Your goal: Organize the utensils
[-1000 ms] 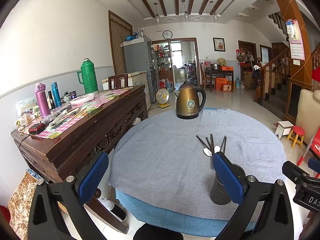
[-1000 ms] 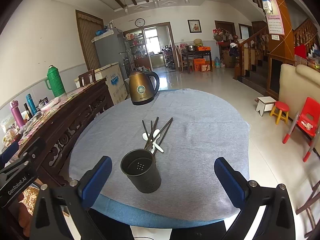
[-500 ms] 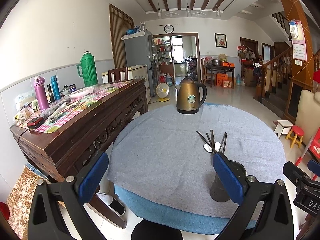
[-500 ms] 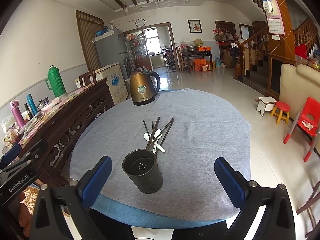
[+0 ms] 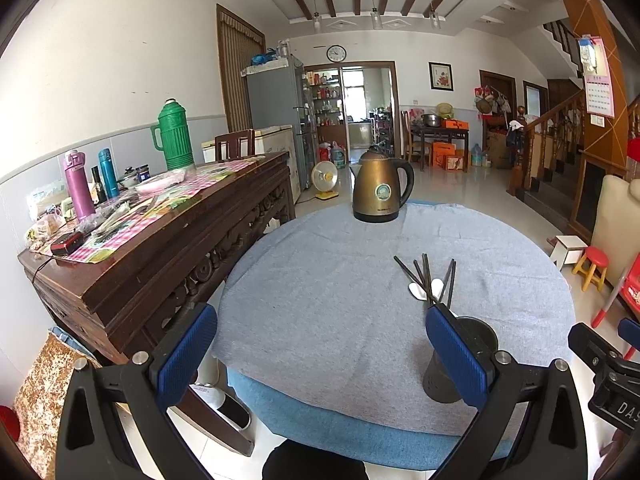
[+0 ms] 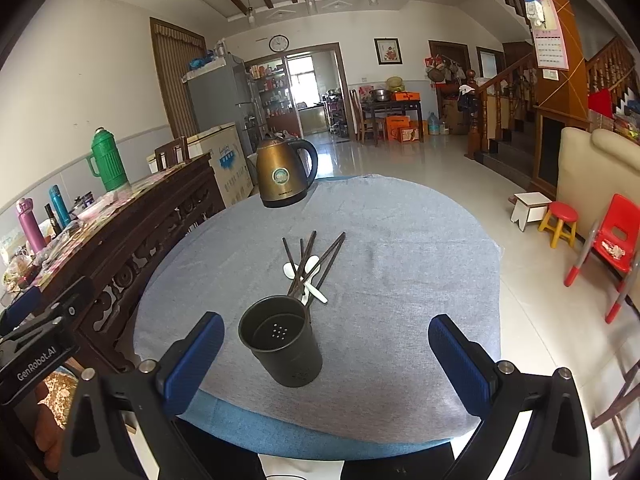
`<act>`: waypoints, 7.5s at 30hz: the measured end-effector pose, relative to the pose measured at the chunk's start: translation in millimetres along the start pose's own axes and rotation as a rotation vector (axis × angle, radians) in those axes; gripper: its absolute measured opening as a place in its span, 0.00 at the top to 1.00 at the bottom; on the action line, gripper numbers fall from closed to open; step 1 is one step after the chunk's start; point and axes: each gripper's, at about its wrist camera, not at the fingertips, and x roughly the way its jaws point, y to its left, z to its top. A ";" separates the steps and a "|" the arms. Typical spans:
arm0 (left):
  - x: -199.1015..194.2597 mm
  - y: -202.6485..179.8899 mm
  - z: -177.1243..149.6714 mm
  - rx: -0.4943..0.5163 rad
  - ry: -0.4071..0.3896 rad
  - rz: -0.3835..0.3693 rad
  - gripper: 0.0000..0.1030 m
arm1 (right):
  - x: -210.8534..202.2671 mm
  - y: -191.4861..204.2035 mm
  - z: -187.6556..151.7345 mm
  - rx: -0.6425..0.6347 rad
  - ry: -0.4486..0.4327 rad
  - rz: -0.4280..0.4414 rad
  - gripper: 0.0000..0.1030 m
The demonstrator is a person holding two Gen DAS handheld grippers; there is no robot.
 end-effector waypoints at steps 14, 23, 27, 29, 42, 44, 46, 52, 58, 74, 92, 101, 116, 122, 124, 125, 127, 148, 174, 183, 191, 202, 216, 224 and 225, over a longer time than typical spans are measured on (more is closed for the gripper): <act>17.2 -12.4 -7.3 0.020 0.079 -0.008 0.00 | 10.0 -6.4 -3.8 0.003 0.045 -0.041 0.00; 44.3 -20.2 -15.5 0.026 0.137 -0.016 0.00 | 30.3 -11.8 -6.2 0.035 0.071 -0.045 0.00; 64.4 -19.9 -15.4 0.020 0.169 -0.039 0.00 | 42.2 -14.1 -5.9 -0.001 0.089 -0.073 0.00; 76.5 -17.6 -13.3 0.014 0.203 -0.075 0.00 | 50.6 -18.2 -2.2 0.012 0.094 -0.054 0.00; 189.0 23.5 -12.5 -0.016 0.306 -0.018 0.00 | 266.3 -65.8 77.3 0.225 0.409 0.191 0.27; 199.8 29.0 -13.2 -0.022 0.321 -0.022 0.00 | 310.6 -66.5 85.1 0.282 0.471 0.251 0.38; 212.5 35.5 -13.9 -0.036 0.347 -0.042 0.02 | 348.2 -62.7 89.8 0.342 0.524 0.282 0.53; 259.0 40.0 -8.8 -0.037 0.449 -0.098 0.31 | 425.9 -68.1 98.7 0.407 0.563 0.128 0.74; 303.7 26.1 10.9 -0.055 0.528 -0.159 0.33 | 461.3 -55.4 100.1 0.365 0.611 0.089 0.79; 412.9 -79.1 50.0 -0.107 0.701 -0.242 0.47 | 437.1 -68.7 89.6 0.346 0.502 0.268 0.88; 468.1 -141.7 24.8 -0.050 0.734 -0.200 0.96 | 340.4 -187.3 64.0 0.599 0.408 0.460 0.84; 443.9 -133.8 25.5 0.010 0.670 -0.231 1.00 | 363.2 -204.4 74.4 0.569 0.501 0.179 0.49; 467.5 -117.7 20.5 -0.171 0.846 -0.244 0.48 | 369.3 -147.6 91.7 0.321 0.636 -0.040 0.66; 465.3 -147.1 16.0 -0.031 0.777 -0.170 0.77 | 364.2 -162.1 79.7 0.359 0.658 -0.007 0.73; 462.3 -152.3 14.5 0.021 0.756 -0.160 0.92 | 368.0 -163.5 77.4 0.370 0.663 0.001 0.83; 459.2 -152.8 15.2 0.022 0.752 -0.164 0.93 | 369.9 -162.6 76.2 0.366 0.657 -0.003 0.90; 453.5 -148.7 14.6 0.023 0.744 -0.164 0.94 | 371.6 -160.3 73.9 0.356 0.651 0.006 0.90; 213.1 -44.0 92.4 -0.109 0.210 -0.420 0.95 | 188.6 -99.6 111.1 0.205 0.155 0.191 0.93; 168.5 -38.3 42.5 -0.374 -0.081 -0.321 0.95 | -0.9 -18.2 119.8 0.065 -0.321 0.192 0.93; 169.9 -43.9 22.8 -0.261 0.010 -0.299 0.92 | 57.2 -12.4 81.7 0.040 -0.056 0.188 0.93; 143.6 -39.6 16.8 -0.112 0.066 -0.316 0.42 | 68.0 -51.3 65.3 0.195 -0.021 0.261 0.59; 89.2 -30.7 10.3 -0.001 0.086 -0.186 0.35 | 40.7 -72.3 65.8 0.235 -0.074 0.216 0.59; 57.0 -20.9 11.4 0.045 0.047 -0.084 0.29 | 40.0 -58.9 51.2 0.193 -0.015 0.233 0.52; 63.5 -21.5 5.6 0.059 0.071 -0.051 0.29 | 44.3 -54.5 43.7 0.181 0.000 0.238 0.52; 63.7 -22.0 5.3 0.062 0.072 -0.047 0.29 | 45.0 -54.2 42.6 0.178 0.002 0.236 0.52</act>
